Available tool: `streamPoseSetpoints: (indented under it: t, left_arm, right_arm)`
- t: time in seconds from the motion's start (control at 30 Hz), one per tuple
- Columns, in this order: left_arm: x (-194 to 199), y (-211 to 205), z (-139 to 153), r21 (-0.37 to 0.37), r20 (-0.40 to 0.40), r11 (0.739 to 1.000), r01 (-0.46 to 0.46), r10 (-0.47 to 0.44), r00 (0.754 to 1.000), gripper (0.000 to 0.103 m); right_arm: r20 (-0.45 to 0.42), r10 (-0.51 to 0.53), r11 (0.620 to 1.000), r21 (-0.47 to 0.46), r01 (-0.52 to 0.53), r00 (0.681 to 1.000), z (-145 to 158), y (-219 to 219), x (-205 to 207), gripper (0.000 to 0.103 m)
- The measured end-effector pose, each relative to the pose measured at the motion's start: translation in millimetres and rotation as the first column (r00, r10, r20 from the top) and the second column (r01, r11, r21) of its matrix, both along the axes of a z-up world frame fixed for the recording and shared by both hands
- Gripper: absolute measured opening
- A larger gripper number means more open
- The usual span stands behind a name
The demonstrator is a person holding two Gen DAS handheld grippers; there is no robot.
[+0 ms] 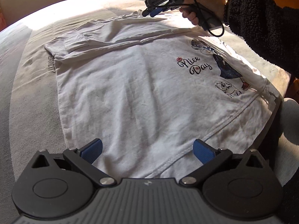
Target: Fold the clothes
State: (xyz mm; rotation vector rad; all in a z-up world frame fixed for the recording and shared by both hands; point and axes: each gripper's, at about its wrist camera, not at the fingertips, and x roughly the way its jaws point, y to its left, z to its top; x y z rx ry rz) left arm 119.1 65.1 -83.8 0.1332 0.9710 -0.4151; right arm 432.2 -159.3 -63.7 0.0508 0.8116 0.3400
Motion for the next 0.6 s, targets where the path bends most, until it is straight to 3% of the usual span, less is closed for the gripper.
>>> streamPoseSetpoints:
  t: [0.13,0.23,0.33,0.4,0.47,0.5,0.53,0.6]
  left_arm:
    - [2,0,-2,0.005,-0.006,1.000,-0.009,0.009,1.000,0.102]
    - [3,2,-1,0.015,-0.007,1.000,-0.016,0.016,1.000,0.102]
    - [2,4,1,0.025,0.001,0.999,-0.025,0.025,1.000,0.102]
    - [1,8,3,0.028,0.007,0.999,-0.028,0.027,1.000,0.102]
    - [1,12,4,0.034,0.010,0.999,-0.034,0.033,0.999,0.102]
    - [1,14,5,0.039,0.011,0.998,-0.038,0.038,0.999,0.102]
    - [3,17,5,0.044,0.009,0.998,-0.043,0.042,0.999,0.102]
    - [8,20,9,0.058,0.016,0.997,-0.050,0.049,0.999,0.102]
  right_arm:
    - [-0.046,-0.043,0.999,-0.022,0.042,0.998,-26,-4,24,0.027]
    - [-0.005,-0.040,0.997,-0.061,0.039,0.999,-28,9,35,0.036]
    - [-0.017,-0.066,0.996,-0.065,0.065,0.998,-21,15,45,0.037]
    - [-0.005,-0.042,0.999,-0.034,0.042,0.999,-9,14,35,0.038]
    - [0.048,0.013,1.000,-0.012,-0.013,0.999,4,8,7,0.050]
    - [0.070,0.035,0.999,-0.021,-0.034,0.997,7,5,-7,0.061]
    - [0.087,0.050,0.998,-0.040,-0.047,0.995,6,0,-19,0.066]
    - [0.059,0.063,0.994,-0.096,-0.058,0.996,-4,-11,-33,0.066]
